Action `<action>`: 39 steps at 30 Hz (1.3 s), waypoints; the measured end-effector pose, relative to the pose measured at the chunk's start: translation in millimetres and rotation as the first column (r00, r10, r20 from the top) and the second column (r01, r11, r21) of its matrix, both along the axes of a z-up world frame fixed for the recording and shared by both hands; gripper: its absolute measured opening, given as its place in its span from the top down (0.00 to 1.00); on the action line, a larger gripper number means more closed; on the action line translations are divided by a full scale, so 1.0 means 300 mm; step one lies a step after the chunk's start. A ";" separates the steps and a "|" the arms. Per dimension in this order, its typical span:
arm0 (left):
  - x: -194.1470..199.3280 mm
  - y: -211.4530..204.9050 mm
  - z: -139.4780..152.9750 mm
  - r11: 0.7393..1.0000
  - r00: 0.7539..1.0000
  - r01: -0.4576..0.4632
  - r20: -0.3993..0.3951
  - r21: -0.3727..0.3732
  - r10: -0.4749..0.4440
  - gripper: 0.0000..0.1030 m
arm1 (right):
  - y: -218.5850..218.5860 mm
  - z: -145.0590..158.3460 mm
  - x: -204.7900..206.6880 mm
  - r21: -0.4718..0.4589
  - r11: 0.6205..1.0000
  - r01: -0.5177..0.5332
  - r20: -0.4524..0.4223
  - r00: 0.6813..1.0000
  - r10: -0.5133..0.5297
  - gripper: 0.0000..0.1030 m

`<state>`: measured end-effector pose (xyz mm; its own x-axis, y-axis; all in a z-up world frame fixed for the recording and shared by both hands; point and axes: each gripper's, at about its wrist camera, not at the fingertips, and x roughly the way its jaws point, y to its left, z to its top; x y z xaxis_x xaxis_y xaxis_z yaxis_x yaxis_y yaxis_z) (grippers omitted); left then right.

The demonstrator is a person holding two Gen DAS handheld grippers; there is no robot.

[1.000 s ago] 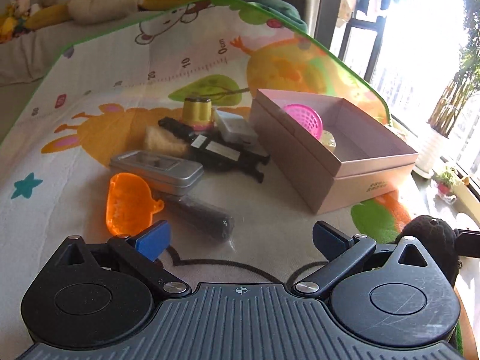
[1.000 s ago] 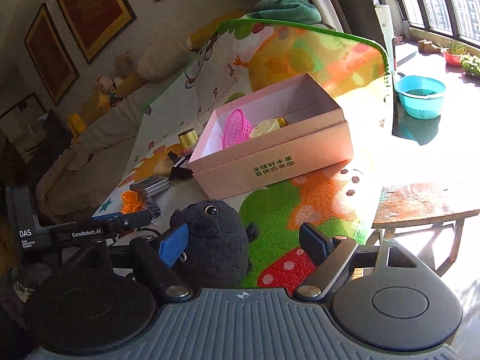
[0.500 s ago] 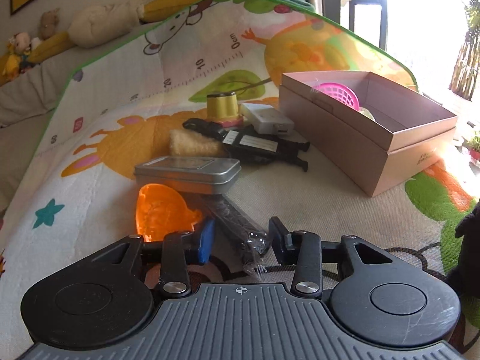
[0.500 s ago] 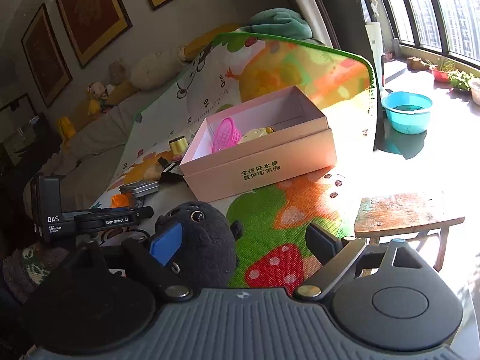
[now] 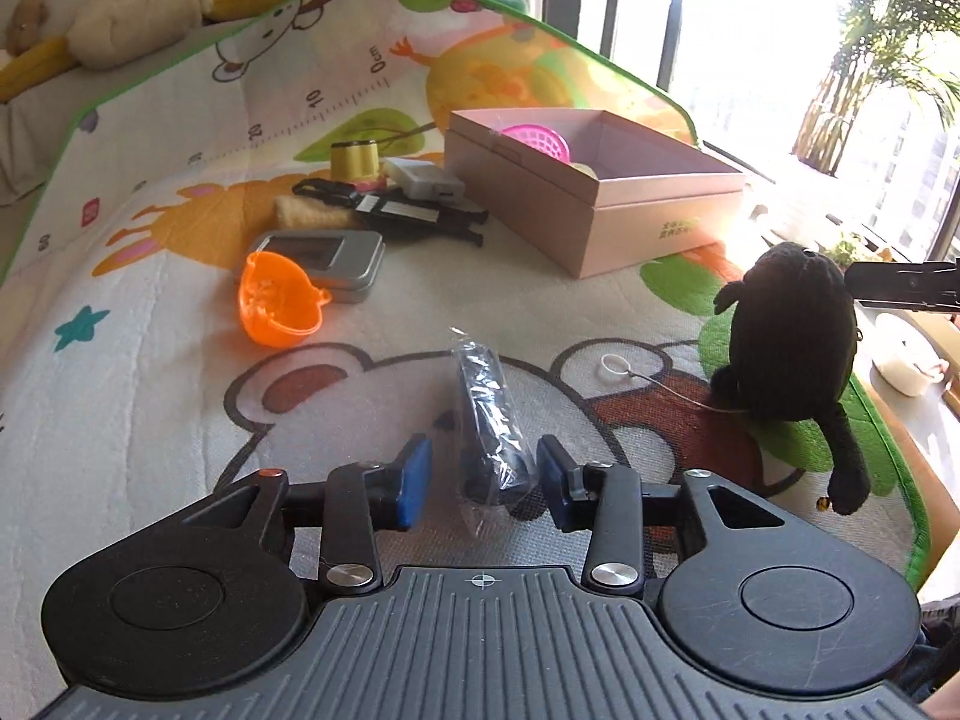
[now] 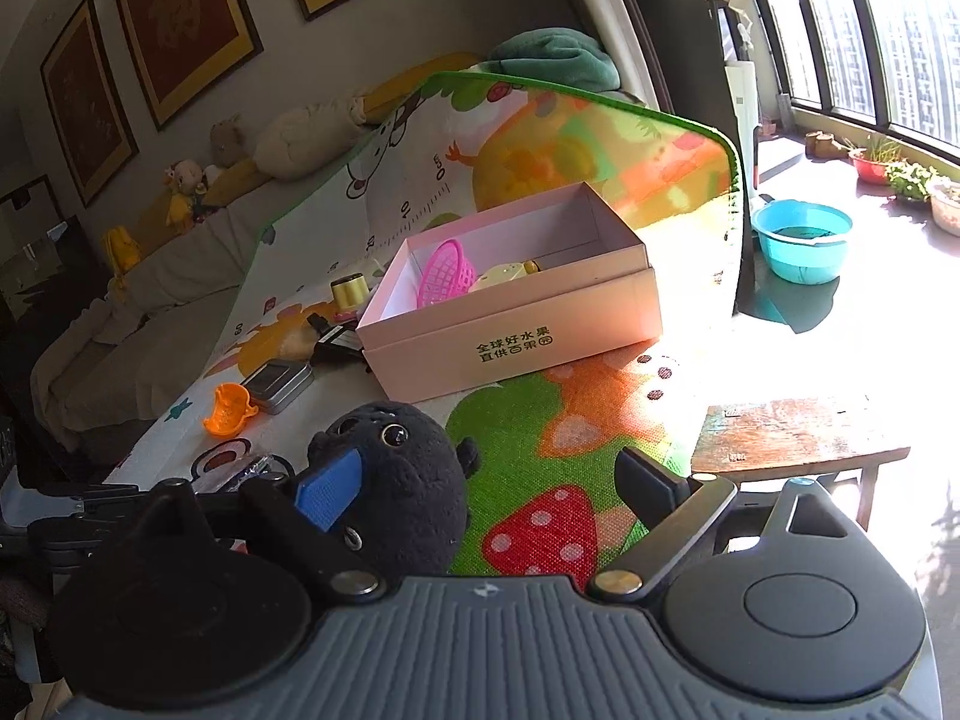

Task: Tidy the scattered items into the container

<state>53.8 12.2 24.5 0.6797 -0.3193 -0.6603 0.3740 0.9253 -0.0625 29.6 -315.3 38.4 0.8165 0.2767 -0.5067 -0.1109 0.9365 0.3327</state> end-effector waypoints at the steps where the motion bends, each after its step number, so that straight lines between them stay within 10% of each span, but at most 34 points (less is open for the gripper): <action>1: -0.002 0.001 0.000 1.000 1.000 -0.006 0.006 0.001 0.006 0.34 | 0.003 0.000 0.001 0.002 1.000 0.000 0.000 1.000 0.000 0.08; 7: -0.003 0.000 -0.012 0.995 0.999 -0.035 0.044 0.089 0.031 0.08 | 0.037 0.010 -0.013 -0.035 0.999 -0.019 0.011 1.000 0.019 0.04; 13: 0.019 0.086 -0.032 0.939 0.961 -0.270 0.124 0.211 0.249 0.04 | 0.068 0.011 -0.033 -0.100 0.994 -0.035 0.031 0.999 0.039 0.02; 17: 0.032 0.143 -0.022 0.921 0.935 -0.352 0.113 0.168 0.337 0.03 | 0.093 0.011 -0.036 -0.132 0.990 -0.046 0.039 0.998 0.052 0.02; 23: 0.047 0.130 0.018 0.962 0.960 -0.269 0.092 0.039 0.265 0.01 | 0.114 0.014 -0.042 -0.173 0.983 -0.058 0.056 0.996 0.068 0.00; 39: 0.275 0.097 0.017 0.969 0.963 -0.248 0.107 -0.009 0.248 0.01 | 0.197 0.058 -0.066 -0.223 0.967 -0.126 0.113 0.981 0.155 0.00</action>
